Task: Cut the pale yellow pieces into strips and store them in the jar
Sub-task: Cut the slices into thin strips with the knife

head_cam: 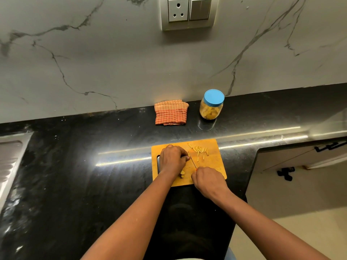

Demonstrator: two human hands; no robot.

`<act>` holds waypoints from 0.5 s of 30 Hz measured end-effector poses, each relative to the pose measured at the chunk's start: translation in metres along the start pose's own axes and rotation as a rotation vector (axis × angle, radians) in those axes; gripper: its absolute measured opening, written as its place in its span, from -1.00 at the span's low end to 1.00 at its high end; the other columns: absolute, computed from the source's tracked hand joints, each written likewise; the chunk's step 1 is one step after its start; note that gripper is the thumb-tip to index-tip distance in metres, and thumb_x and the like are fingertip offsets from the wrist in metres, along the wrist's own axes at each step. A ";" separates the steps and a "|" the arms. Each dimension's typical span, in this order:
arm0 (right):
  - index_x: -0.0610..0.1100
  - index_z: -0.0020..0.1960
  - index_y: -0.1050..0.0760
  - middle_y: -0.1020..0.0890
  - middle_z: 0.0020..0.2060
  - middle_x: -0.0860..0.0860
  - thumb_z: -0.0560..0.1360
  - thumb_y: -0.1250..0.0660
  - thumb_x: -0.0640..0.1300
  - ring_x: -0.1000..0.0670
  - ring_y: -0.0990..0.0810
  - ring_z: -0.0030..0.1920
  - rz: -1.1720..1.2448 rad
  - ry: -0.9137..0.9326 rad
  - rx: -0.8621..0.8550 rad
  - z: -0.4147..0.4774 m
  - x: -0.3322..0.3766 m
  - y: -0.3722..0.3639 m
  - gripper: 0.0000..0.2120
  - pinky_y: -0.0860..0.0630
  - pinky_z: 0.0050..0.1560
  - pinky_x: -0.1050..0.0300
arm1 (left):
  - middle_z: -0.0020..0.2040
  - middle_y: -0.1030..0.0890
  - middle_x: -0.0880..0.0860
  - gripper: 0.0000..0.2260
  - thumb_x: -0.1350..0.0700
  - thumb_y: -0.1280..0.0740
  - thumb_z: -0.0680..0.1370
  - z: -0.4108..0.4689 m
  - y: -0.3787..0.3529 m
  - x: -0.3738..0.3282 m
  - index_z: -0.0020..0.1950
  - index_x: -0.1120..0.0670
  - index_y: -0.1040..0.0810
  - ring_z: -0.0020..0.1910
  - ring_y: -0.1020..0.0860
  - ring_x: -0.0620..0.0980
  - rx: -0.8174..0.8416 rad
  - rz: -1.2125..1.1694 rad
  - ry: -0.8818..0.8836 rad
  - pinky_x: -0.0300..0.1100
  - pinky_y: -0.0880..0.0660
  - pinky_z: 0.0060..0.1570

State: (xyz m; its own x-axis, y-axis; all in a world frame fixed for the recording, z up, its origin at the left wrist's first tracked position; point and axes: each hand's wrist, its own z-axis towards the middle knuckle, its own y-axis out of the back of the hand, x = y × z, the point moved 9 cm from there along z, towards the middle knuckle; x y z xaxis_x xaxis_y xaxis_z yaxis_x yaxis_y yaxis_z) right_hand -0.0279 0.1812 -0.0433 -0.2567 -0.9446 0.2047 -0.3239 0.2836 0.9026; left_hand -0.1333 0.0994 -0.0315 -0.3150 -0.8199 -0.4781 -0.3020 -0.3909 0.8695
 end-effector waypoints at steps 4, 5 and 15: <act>-0.16 0.04 -0.53 -0.58 -0.06 -0.08 0.67 -0.03 -0.05 -0.10 -0.58 -0.06 -0.030 0.032 0.009 -0.002 0.004 0.004 -0.67 -0.56 -0.09 0.01 | 0.02 -0.67 -0.08 -0.83 -0.04 -0.45 0.49 0.000 0.001 -0.001 0.04 -0.05 -0.71 0.05 -0.52 -0.07 0.001 0.013 -0.001 -0.17 -0.45 0.02; -0.15 0.04 -0.53 -0.58 -0.06 -0.08 0.67 -0.03 -0.05 -0.10 -0.58 -0.06 -0.026 0.034 0.001 -0.002 0.004 0.005 -0.68 -0.55 -0.09 0.02 | 0.02 -0.67 -0.09 -0.83 -0.04 -0.45 0.50 0.000 0.001 -0.001 0.05 -0.05 -0.71 0.06 -0.51 -0.07 0.004 0.016 0.003 -0.17 -0.45 0.02; -0.10 -0.07 -0.47 -0.55 -0.13 -0.08 0.64 -0.04 0.02 -0.07 -0.54 -0.11 0.012 0.016 0.064 0.012 -0.003 -0.007 -0.69 -0.46 -0.16 0.06 | 0.03 -0.67 -0.09 -0.84 -0.01 -0.44 0.50 0.000 0.001 -0.003 0.05 -0.05 -0.70 0.07 -0.51 -0.07 0.007 0.026 0.001 -0.17 -0.44 0.04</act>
State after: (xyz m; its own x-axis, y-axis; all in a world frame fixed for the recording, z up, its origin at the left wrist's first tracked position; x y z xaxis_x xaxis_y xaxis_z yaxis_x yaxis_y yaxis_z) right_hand -0.0357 0.1841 -0.0551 -0.2465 -0.9435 0.2216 -0.3790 0.3043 0.8740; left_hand -0.1331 0.1015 -0.0291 -0.3220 -0.8303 -0.4549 -0.3002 -0.3662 0.8808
